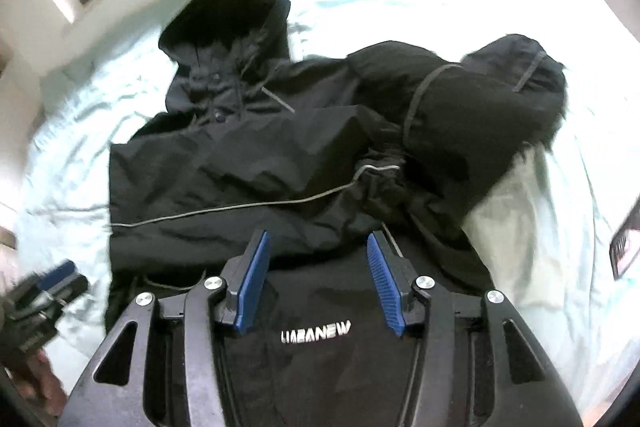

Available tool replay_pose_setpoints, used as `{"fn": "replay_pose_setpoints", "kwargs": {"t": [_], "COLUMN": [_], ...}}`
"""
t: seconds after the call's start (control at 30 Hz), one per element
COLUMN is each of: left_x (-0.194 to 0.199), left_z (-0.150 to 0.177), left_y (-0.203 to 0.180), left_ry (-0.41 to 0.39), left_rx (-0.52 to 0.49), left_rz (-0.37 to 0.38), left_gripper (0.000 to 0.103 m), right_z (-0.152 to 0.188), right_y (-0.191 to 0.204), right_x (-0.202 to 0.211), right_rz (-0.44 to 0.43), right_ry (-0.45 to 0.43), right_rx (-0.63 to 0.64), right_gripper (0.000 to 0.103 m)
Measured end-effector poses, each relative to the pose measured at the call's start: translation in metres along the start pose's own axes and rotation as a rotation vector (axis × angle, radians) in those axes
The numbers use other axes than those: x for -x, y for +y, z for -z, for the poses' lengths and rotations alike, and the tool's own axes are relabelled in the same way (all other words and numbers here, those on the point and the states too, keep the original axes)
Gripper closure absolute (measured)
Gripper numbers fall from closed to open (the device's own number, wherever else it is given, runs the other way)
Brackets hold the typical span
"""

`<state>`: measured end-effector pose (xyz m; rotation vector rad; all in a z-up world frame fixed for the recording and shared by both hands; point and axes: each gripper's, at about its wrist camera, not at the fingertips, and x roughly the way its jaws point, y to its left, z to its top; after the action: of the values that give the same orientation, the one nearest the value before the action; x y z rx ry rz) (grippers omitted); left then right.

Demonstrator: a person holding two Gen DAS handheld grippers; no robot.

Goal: Fold large clothes
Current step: 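Grasp the other sleeve cuff with the right tool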

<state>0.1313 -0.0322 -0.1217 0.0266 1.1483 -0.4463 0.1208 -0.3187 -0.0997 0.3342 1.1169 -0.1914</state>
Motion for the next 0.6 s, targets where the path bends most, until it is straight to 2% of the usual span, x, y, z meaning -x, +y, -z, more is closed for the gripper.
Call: {"fn": "replay_pose_setpoints", "kwargs": {"t": [0.1,0.2,0.4,0.6], "left_x": [0.007,0.004,-0.030,-0.057], "left_z": [0.004,0.003,-0.011,-0.035], "left_y": [-0.028,-0.060,-0.130,-0.183], "left_ry": [-0.005,-0.012,-0.010,0.002], "left_rx": [0.016,0.030,0.108,0.113], "left_rz": [0.001,-0.002,0.053,0.040], "left_gripper": [0.051,0.051,0.051,0.051], "right_z": [-0.009,-0.017,-0.042,-0.096], "right_y": [-0.025,-0.069,-0.152,-0.243], "right_x": [0.015,0.029,0.039,0.028], "right_rz": [-0.011,-0.012,0.051,0.091], "right_ry": [-0.015,-0.013,-0.020,-0.064], "right_rx": [0.004,-0.004,-0.004,-0.068], "right_gripper": [0.048,0.048,0.044,0.042]}}
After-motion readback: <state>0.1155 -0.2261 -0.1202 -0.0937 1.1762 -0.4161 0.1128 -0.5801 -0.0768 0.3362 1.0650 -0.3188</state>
